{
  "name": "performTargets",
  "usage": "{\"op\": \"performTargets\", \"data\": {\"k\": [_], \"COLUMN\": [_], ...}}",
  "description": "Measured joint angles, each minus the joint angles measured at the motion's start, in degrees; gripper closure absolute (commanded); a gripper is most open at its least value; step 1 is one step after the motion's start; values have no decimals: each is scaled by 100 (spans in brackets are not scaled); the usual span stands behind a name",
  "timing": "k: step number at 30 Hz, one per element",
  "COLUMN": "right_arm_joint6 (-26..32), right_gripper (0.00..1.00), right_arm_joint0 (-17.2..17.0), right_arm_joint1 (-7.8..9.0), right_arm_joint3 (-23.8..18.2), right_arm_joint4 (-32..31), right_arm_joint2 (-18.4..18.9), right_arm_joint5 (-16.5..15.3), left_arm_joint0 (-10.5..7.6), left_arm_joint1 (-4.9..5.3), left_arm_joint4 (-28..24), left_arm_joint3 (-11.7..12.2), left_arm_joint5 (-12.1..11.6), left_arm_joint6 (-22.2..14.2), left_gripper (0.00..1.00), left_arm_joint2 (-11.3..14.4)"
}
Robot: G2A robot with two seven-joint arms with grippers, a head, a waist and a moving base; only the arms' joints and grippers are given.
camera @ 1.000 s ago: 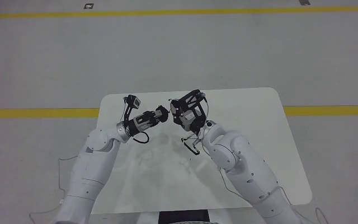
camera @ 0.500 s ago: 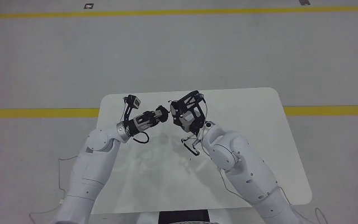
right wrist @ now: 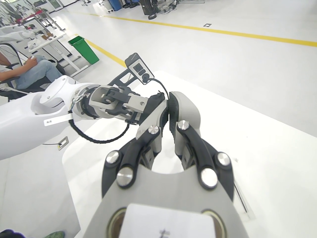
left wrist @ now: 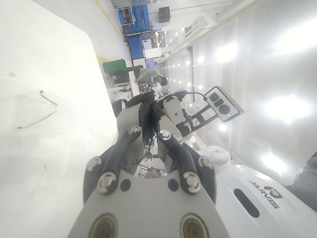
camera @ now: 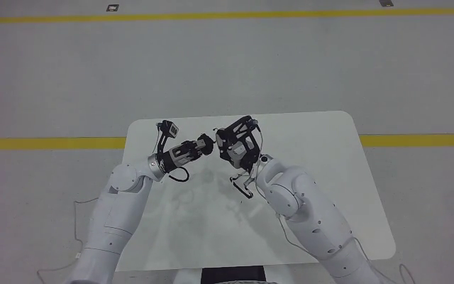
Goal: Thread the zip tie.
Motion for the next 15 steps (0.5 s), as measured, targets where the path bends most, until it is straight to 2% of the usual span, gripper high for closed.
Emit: {"op": "performTargets", "data": {"k": [15], "right_arm_joint6": [-2], "right_gripper": [100], "right_arm_joint0": [11], "right_arm_joint1": [-23], "right_arm_joint3": [68], "right_arm_joint4": [-28], "right_arm_joint2": [-72], "right_arm_joint5": [-2], "left_arm_joint0": [0], "left_arm_joint1": [0], "left_arm_joint4": [0], "left_arm_joint3": [0], "left_arm_joint5": [0], "left_arm_joint6": [0], "left_gripper": [100], "left_arm_joint2": [0]}}
